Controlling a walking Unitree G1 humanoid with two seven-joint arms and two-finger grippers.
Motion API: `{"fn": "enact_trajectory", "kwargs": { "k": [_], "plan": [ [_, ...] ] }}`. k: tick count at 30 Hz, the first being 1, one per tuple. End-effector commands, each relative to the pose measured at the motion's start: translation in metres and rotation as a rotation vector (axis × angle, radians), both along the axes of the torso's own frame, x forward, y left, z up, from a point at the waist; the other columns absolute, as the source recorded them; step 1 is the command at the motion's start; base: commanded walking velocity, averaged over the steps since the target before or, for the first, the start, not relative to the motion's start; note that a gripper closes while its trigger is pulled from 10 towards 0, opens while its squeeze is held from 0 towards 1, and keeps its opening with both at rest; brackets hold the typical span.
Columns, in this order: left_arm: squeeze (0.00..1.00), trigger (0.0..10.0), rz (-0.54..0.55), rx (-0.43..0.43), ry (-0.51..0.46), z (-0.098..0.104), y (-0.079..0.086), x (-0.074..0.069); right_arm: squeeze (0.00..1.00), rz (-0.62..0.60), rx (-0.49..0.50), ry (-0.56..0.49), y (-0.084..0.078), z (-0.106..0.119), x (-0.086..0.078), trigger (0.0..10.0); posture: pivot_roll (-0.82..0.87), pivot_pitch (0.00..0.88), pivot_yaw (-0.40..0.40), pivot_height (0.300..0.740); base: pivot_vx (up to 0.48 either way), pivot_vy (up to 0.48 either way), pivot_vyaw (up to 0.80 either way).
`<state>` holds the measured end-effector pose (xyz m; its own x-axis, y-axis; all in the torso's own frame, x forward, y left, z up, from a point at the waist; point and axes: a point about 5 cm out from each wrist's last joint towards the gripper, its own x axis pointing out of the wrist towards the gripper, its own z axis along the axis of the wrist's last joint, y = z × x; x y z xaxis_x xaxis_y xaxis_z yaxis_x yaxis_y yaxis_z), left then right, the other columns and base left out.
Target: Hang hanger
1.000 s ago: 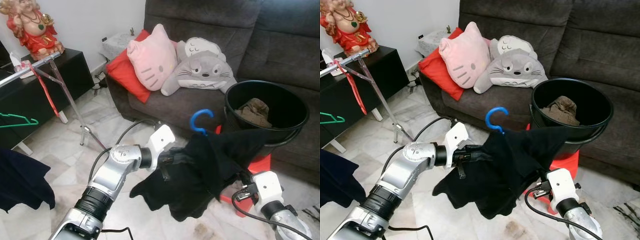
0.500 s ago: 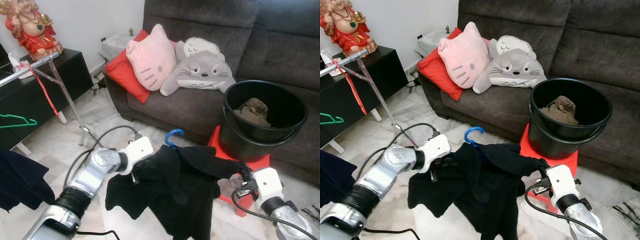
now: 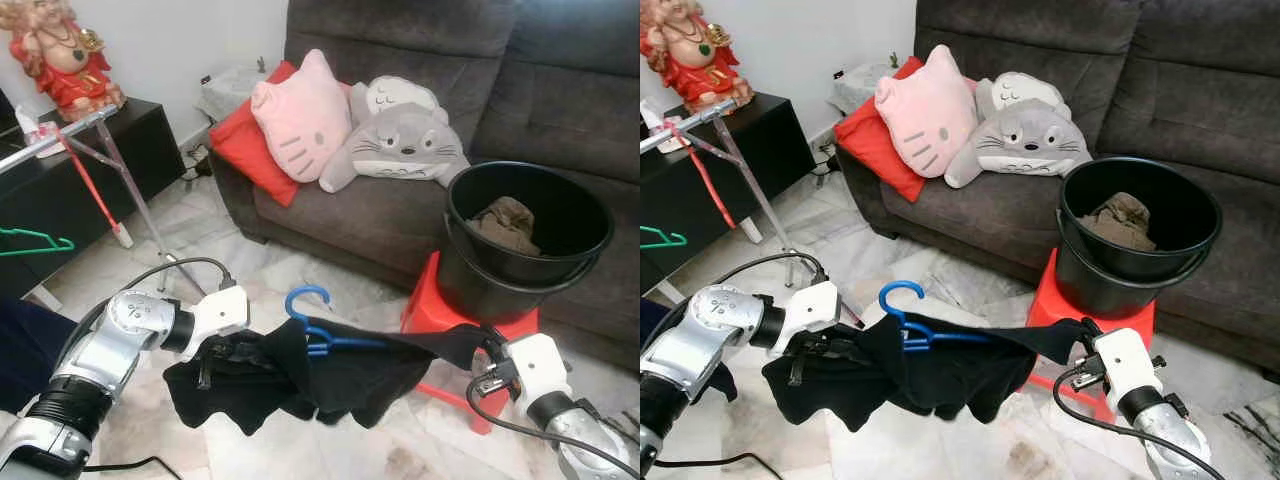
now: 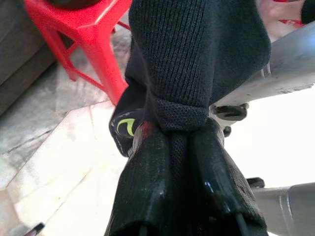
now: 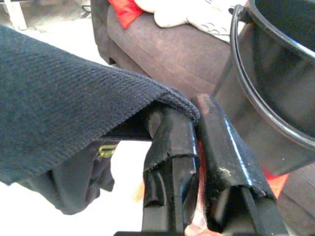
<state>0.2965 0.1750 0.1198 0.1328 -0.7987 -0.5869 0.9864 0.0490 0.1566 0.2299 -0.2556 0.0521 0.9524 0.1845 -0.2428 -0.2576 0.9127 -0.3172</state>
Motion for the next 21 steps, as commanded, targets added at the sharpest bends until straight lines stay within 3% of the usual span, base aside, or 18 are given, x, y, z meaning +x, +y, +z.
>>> {"fn": "enact_trajectory", "kwargs": {
  "k": [1, 6, 8, 13, 17, 21],
  "plan": [
    [0.0, 10.0, -0.031, -0.014, 0.003, 0.003, 0.003, -0.003, 0.0, -0.026, -0.016, -0.003, -0.009, 0.003, 0.001, 0.0, -0.2, 0.013, 0.049, 0.74, 0.0, 0.0, 0.0],
    [0.0, 10.0, 0.006, -0.179, -0.016, 0.018, 0.003, 0.003, 0.0, -0.028, -0.026, 0.014, -0.013, 0.001, -0.001, 0.0, -0.2, 0.012, 0.044, 0.74, 0.0, 0.0, 0.0],
    [0.0, 10.0, -0.008, -0.204, -0.015, 0.024, 0.006, 0.002, 0.0, -0.032, -0.026, 0.017, -0.014, 0.001, -0.001, 0.0, -0.2, 0.01, 0.042, 0.74, 0.0, 0.0, 0.0],
    [0.0, 10.0, -0.087, -0.18, -0.02, 0.026, 0.01, -0.005, 0.0, -0.032, -0.026, 0.027, -0.013, -0.002, -0.001, 0.0, -0.2, 0.01, 0.042, 0.74, 0.0, 0.0, 0.0],
    [0.0, 10.0, -0.188, -0.077, 0.005, 0.023, 0.013, -0.014, 0.0, -0.034, -0.028, 0.03, -0.014, -0.002, 0.0, 0.0, -0.2, 0.008, 0.041, 0.74, 0.0, 0.0, 0.0],
    [0.0, 10.0, -0.246, -0.051, -0.023, 0.025, 0.013, -0.019, 0.0, -0.034, -0.031, 0.034, -0.017, -0.002, 0.0, 0.0, -0.2, 0.008, 0.04, 0.74, 0.0, 0.0, 0.0]
  ]
}}
